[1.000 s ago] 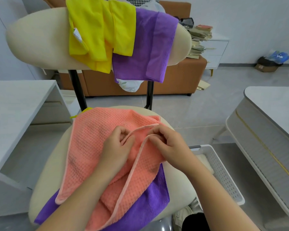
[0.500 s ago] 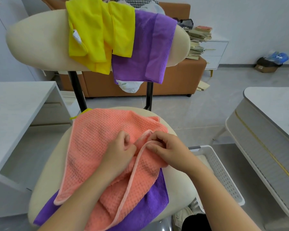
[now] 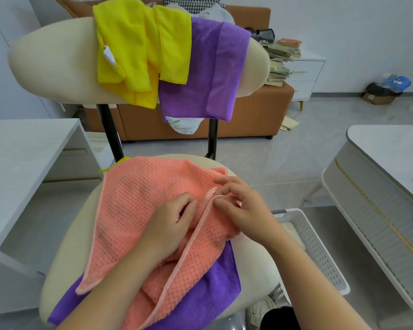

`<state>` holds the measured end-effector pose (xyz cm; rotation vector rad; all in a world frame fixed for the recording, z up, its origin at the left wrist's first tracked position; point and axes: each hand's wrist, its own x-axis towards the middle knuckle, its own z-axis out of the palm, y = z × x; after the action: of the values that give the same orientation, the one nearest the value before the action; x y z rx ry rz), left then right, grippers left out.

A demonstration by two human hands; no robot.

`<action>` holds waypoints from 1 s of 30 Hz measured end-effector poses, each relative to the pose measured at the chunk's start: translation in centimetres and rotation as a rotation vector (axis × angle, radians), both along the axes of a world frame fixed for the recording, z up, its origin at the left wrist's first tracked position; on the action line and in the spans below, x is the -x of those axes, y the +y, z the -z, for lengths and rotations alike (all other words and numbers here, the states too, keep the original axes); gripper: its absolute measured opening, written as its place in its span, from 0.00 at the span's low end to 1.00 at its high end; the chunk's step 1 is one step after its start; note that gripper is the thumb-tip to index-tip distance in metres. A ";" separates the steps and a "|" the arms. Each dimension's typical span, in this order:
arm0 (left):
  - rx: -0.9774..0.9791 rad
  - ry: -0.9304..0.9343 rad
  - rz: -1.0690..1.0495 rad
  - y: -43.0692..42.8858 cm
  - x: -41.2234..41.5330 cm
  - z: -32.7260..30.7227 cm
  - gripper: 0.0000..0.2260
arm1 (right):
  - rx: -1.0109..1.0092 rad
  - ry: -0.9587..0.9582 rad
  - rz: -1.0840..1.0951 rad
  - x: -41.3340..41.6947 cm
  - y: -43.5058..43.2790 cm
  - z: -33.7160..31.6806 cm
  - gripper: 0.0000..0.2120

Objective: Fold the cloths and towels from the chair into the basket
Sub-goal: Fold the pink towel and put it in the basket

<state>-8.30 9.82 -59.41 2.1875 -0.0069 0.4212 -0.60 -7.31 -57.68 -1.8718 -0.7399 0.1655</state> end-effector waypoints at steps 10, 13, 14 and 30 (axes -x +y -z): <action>-0.021 -0.105 -0.007 -0.4 0.2 -0.1 0.13 | -0.079 0.193 -0.031 0.1 -0.2 -0.7 0.04; 0.005 -0.132 -0.015 -0.5 0.3 -0.4 0.12 | -0.095 0.202 0.025 0.0 -0.1 -0.7 0.03; 0.014 -0.133 -0.013 -0.5 0.3 -0.5 0.11 | -0.096 0.198 0.038 0.0 -0.1 -0.7 0.02; -0.234 0.005 0.108 0.4 0.7 -1.3 0.15 | -0.240 0.126 0.301 -0.5 0.3 -0.7 0.09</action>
<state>-9.04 10.20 -58.10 2.4050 -0.1793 0.3686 -0.13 -6.98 -57.03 -1.7011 -0.3682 0.0011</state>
